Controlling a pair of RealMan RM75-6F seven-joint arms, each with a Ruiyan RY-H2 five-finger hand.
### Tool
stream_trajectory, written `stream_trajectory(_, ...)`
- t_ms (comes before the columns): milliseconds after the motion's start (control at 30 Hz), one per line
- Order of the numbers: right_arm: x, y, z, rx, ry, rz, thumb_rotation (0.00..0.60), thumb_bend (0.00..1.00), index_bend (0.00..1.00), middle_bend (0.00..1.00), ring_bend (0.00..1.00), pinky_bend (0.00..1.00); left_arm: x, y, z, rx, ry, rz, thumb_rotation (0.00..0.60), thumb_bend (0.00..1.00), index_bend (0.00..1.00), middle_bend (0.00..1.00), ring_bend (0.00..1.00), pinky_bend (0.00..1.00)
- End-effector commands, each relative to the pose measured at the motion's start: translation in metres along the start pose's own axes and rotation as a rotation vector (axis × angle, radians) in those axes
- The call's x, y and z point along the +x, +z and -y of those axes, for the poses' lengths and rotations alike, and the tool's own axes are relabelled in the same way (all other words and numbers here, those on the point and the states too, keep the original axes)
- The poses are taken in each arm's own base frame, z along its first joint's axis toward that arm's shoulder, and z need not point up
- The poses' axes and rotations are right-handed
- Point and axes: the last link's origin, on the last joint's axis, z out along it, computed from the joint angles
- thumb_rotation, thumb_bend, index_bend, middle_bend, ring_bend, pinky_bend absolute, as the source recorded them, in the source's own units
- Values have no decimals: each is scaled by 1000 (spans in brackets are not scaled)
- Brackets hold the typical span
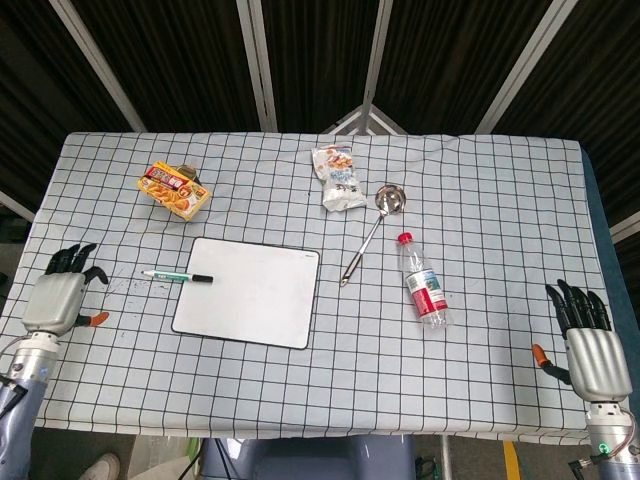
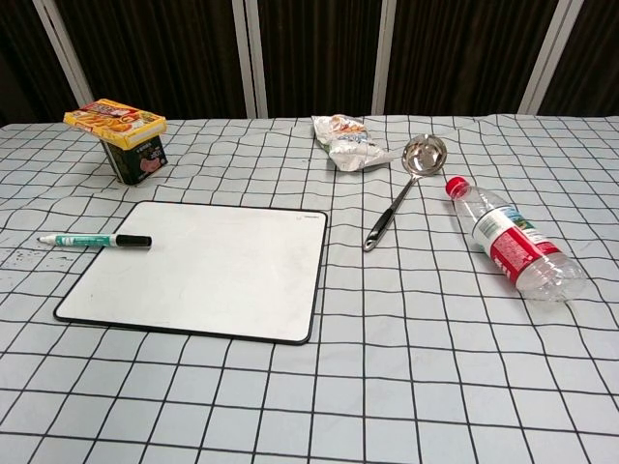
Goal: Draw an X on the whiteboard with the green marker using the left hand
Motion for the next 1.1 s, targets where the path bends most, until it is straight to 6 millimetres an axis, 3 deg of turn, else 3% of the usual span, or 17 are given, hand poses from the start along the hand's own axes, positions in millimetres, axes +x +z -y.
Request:
stream_trajectory(33, 0, 0, 0, 0, 3, 2, 600, 313, 0, 0, 0, 0, -10, 25, -18, -3, 33, 20, 600, 261, 429, 64, 0, 62)
stream_trajectory(500, 0, 1, -1, -5, 21, 10, 600, 312, 0, 0, 0, 0, -32, 74, -63, 5, 88, 32, 600, 283, 453, 107, 14, 89)
stream_trajectory(1100, 0, 2, -1, -7, 36, 14, 600, 312, 0, 0, 0, 0, -56, 99, -100, -3, 112, 63, 600, 368, 470, 130, 35, 109)
